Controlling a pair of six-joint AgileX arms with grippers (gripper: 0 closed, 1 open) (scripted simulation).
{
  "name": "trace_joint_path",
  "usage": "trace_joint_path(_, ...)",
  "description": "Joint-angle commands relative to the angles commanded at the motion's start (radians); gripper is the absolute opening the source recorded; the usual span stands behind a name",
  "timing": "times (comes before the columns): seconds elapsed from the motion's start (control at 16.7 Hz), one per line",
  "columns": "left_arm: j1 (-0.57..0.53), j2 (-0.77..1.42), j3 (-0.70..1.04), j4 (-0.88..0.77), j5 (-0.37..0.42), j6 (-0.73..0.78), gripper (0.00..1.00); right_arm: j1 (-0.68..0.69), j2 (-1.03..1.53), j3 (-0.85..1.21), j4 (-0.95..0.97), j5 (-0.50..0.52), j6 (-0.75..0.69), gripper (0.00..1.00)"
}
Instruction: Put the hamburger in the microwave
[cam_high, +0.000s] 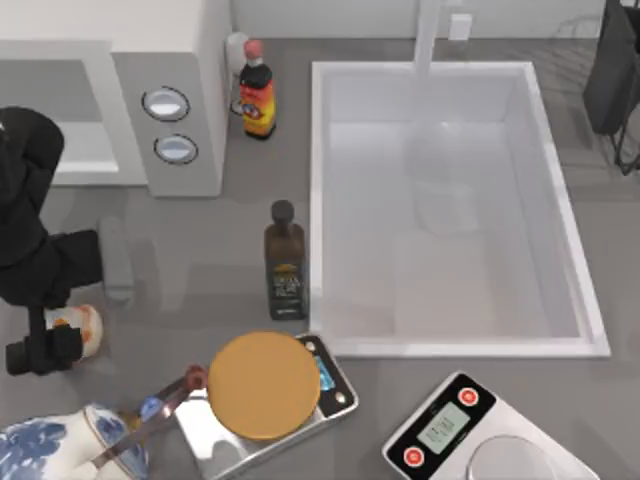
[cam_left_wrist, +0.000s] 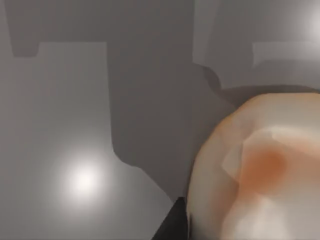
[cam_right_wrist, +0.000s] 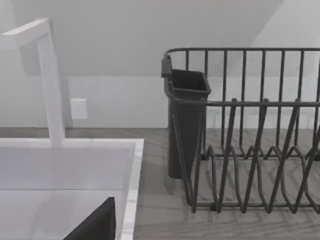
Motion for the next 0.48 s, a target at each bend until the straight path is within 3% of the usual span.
trace_joint_path(0.48, -0.004, -0.1, 0.143, -0.239, 0.006, -0.004, 0.0, 0.0, 0.0, 0.0, 0.0, 0.0, 0.0, 1.0)
